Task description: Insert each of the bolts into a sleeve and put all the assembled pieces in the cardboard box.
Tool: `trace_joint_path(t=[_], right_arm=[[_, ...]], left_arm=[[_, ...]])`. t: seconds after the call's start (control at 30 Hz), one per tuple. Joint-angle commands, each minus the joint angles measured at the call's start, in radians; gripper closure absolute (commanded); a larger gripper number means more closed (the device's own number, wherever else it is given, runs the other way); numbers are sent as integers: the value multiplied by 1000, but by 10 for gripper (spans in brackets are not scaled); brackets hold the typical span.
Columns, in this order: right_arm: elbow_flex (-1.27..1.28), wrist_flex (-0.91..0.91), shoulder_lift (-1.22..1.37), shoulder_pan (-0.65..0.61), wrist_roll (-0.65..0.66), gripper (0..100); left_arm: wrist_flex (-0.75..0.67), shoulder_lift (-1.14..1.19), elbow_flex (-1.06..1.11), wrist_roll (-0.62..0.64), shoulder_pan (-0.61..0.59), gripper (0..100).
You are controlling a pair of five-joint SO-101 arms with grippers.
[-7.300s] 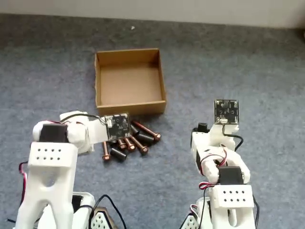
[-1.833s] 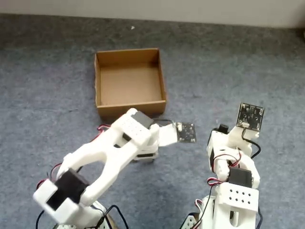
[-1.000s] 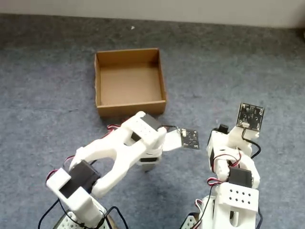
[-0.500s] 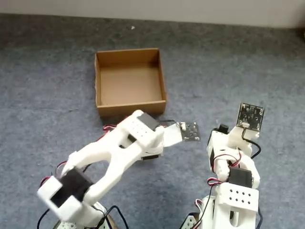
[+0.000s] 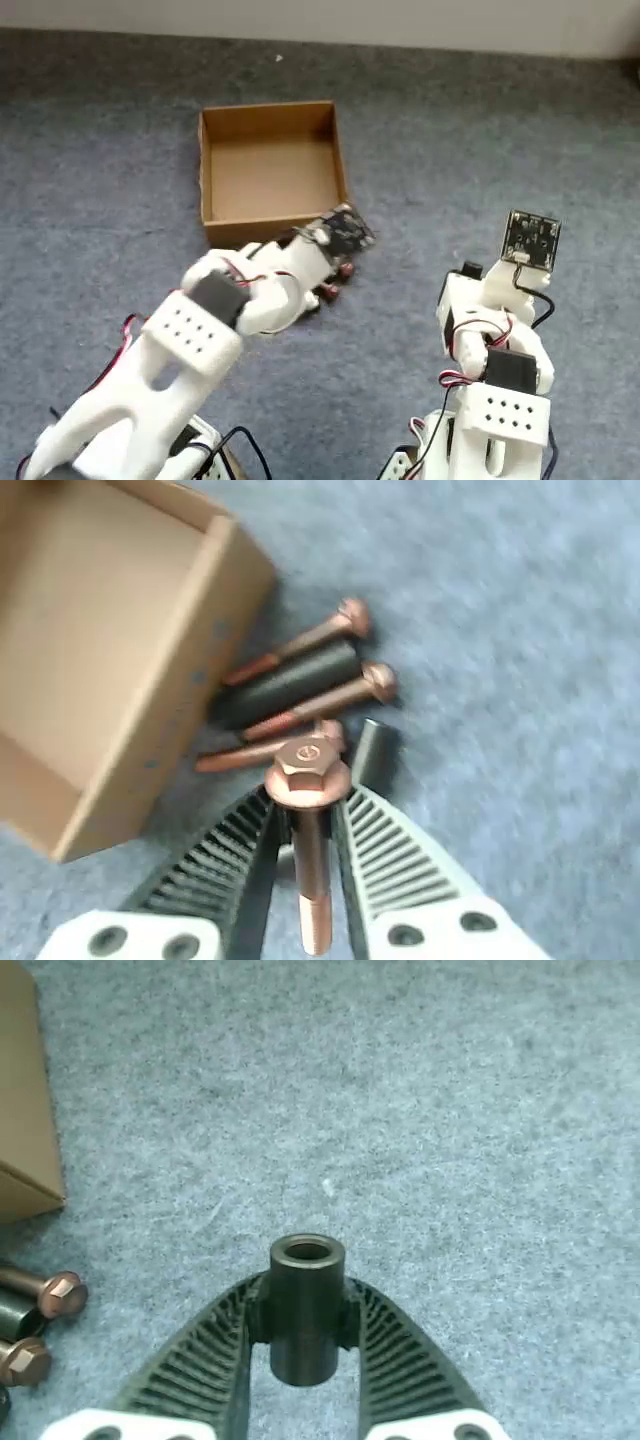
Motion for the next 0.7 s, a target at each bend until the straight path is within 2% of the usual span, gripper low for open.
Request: trace_joint_path(t=[0.0, 0.3, 0.47, 0.67], right_arm=[[-84, 10, -30, -50, -2, 992], [-136, 27, -30, -343, -9, 992], [-147, 25, -30, -469, -9, 993], [-147, 13, -30, -581, -9, 993]], left_arm=[[-83, -251, 62, 91, -61, 995], [-123, -608, 166, 137, -74, 995], [-123, -762, 162, 298, -74, 995], [-170, -857, 165, 391, -74, 995]])
